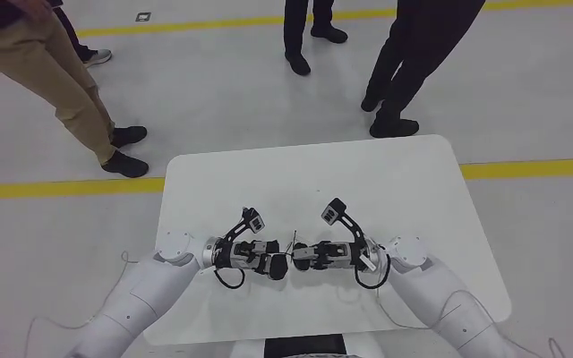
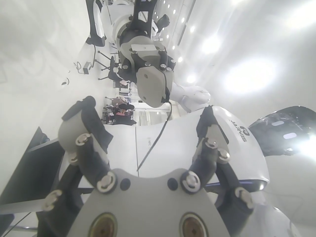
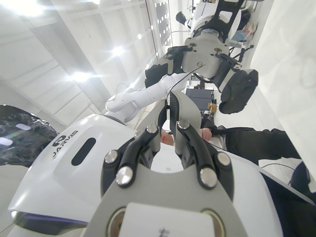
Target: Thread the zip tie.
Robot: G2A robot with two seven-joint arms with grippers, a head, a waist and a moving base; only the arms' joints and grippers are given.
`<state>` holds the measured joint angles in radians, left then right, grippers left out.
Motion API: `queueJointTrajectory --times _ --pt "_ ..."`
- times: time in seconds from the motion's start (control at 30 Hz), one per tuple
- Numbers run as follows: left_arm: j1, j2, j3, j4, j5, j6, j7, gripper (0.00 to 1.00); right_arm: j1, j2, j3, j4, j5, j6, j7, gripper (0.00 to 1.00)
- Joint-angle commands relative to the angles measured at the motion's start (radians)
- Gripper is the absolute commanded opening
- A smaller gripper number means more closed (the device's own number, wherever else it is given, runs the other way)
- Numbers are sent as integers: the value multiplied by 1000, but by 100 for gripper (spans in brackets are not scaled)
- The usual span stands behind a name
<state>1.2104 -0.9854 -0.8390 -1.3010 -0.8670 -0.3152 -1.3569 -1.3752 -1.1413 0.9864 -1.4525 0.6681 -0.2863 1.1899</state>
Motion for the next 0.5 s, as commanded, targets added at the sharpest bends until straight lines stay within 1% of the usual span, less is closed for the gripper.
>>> queueJointTrajectory --times 0.0,0.13,0.27,0.33,0.47 --pt "-1 -1 1 2 -2 1 -3 89 1 0 0 3 5 -1 3 0" --pt "-4 -3 3 6 -6 2 -9 79 9 -2 -10 10 1 12 7 0" --pt "-7 -6 4 10 -13 2 -16 64 20 -4 -25 20 -21 32 6 0" --pt "-8 -6 4 12 -14 2 -17 50 26 -5 -30 24 -25 44 11 0" --pt "-8 -7 1 19 -9 0 -10 44 31 -4 -30 34 -37 51 10 0"
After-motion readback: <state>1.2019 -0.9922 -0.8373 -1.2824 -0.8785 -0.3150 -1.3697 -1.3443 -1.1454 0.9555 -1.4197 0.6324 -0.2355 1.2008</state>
